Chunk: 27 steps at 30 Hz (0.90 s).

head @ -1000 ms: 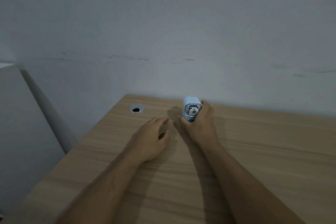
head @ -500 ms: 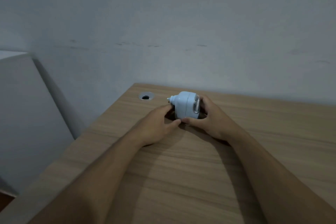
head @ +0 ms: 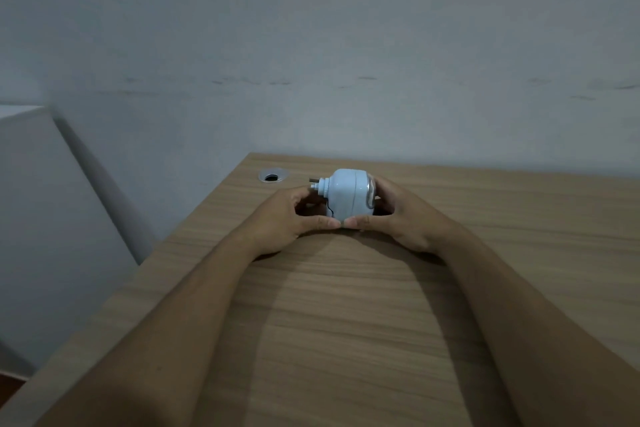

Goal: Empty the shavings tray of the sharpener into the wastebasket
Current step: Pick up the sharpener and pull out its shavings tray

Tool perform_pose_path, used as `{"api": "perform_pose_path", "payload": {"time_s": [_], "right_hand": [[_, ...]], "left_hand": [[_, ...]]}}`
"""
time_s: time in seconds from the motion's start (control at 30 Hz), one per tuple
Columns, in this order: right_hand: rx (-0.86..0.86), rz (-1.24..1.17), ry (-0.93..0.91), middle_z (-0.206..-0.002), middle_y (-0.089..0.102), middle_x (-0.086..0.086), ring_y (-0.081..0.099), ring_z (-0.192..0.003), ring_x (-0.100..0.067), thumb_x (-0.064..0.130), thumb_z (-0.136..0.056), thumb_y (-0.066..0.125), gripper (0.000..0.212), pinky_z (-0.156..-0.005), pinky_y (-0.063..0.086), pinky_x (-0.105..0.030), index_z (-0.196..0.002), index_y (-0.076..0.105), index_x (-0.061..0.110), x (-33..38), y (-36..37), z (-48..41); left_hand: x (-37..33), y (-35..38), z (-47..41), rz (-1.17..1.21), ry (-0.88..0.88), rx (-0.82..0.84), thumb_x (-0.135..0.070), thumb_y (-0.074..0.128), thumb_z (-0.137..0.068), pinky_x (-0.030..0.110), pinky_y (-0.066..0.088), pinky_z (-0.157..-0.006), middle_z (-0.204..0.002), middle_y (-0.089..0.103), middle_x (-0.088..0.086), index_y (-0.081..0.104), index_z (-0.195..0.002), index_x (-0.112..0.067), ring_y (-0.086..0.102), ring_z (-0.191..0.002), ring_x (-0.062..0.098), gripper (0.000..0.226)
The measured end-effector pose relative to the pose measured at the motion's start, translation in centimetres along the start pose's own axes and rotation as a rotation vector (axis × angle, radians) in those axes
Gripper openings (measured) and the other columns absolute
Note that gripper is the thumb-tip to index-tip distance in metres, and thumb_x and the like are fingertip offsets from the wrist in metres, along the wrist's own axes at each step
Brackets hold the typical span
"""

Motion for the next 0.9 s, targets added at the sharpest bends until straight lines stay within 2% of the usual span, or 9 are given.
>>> {"api": "perform_pose_path", "payload": {"time_s": [0.07, 0.17, 0.3, 0.4, 0.53, 0.67, 0.8, 0.9], "right_hand": [[-0.007, 0.013, 0.0, -0.148, 0.073, 0.019, 0.072, -0.135, -0.005, 0.04, -0.088, 0.094, 0.081, -0.12, 0.056, -0.045, -0.159, 0.057, 0.04, 0.1, 0.2, 0.3], [-0.053, 0.028, 0.014, -0.148, 0.072, 0.018, 0.071, -0.135, -0.004, 0.044, -0.086, 0.094, 0.084, -0.119, 0.057, -0.044, -0.16, 0.055, 0.037, 0.0, 0.4, 1.0], [-0.098, 0.059, 0.032, -0.148, 0.072, 0.017, 0.069, -0.138, -0.005, 0.051, -0.085, 0.091, 0.085, -0.12, 0.056, -0.045, -0.16, 0.055, 0.035, 0.0, 0.7, 1.9], [-0.115, 0.057, 0.037, -0.148, 0.072, 0.018, 0.068, -0.138, -0.003, 0.046, -0.089, 0.091, 0.08, -0.121, 0.055, -0.041, -0.16, 0.055, 0.035, 0.4, 0.9, 2.6], [-0.127, 0.043, 0.034, -0.147, 0.072, 0.018, 0.068, -0.136, 0.001, 0.035, -0.093, 0.091, 0.077, -0.118, 0.054, -0.03, -0.161, 0.056, 0.031, 0.6, 0.8, 2.8], [-0.13, 0.036, 0.031, -0.146, 0.072, 0.018, 0.067, -0.136, 0.002, 0.033, -0.093, 0.09, 0.075, -0.117, 0.054, -0.026, -0.16, 0.056, 0.03, 0.7, 0.7, 2.8], [-0.146, -0.024, 0.023, -0.145, 0.075, 0.016, 0.07, -0.135, -0.002, 0.033, -0.092, 0.091, 0.073, -0.118, 0.056, -0.034, -0.158, 0.059, 0.031, 0.9, 0.6, 3.3], [-0.171, -0.136, 0.044, -0.143, 0.078, 0.011, 0.074, -0.133, -0.007, 0.03, -0.092, 0.092, 0.07, -0.118, 0.058, -0.04, -0.155, 0.061, 0.03, 1.0, 0.6, 4.5]], "left_hand": [[0.0, -0.1, 0.1, -0.004, 0.01, 0.011, -0.033, 0.093, -0.091, 0.031, 0.057, -0.115, -0.128, 0.085, -0.003, 0.079, -0.136, -0.03, 0.078, -0.124, 0.012, 0.048], [0.5, -0.2, 0.3, -0.002, 0.026, 0.016, -0.034, 0.093, -0.091, 0.04, 0.056, -0.119, -0.126, 0.086, -0.007, 0.078, -0.136, -0.031, 0.078, -0.125, 0.01, 0.048], [1.1, -0.5, 1.2, 0.0, 0.04, -0.003, -0.029, 0.091, -0.093, 0.038, 0.052, -0.124, -0.138, 0.08, -0.017, 0.074, -0.145, -0.031, 0.073, -0.132, 0.0, 0.055], [1.5, -1.0, 1.8, -0.027, 0.029, -0.012, -0.027, 0.089, -0.096, 0.038, 0.049, -0.127, -0.144, 0.077, -0.018, 0.068, -0.154, -0.027, 0.069, -0.136, -0.002, 0.061], [1.8, -1.9, 2.4, -0.093, 0.013, -0.013, -0.026, 0.084, -0.1, 0.038, 0.046, -0.129, -0.145, 0.075, -0.019, 0.069, -0.151, -0.034, 0.065, -0.14, 0.0, 0.054], [1.8, -2.2, 2.6, -0.128, -0.001, -0.002, -0.029, 0.084, -0.1, 0.039, 0.044, -0.13, -0.148, 0.072, -0.021, 0.067, -0.152, -0.037, 0.063, -0.144, 0.001, 0.055], [1.3, -1.9, 3.2, -0.03, -0.007, -0.025, -0.022, 0.083, -0.101, 0.033, 0.046, -0.128, -0.147, 0.074, -0.018, 0.067, -0.154, -0.028, 0.066, -0.139, -0.003, 0.056], [1.0, -1.7, 4.7, 0.033, -0.028, -0.038, -0.025, 0.084, -0.1, 0.039, 0.046, -0.129, -0.149, 0.074, -0.015, 0.065, -0.157, -0.025, 0.067, -0.14, 0.001, 0.06]]}}
Point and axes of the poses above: each hand's wrist, its own z-axis away from the middle knuckle, its own y-axis out of the palm, x = y × z, the point moved 3 cm from there along -z, towards the middle knuckle
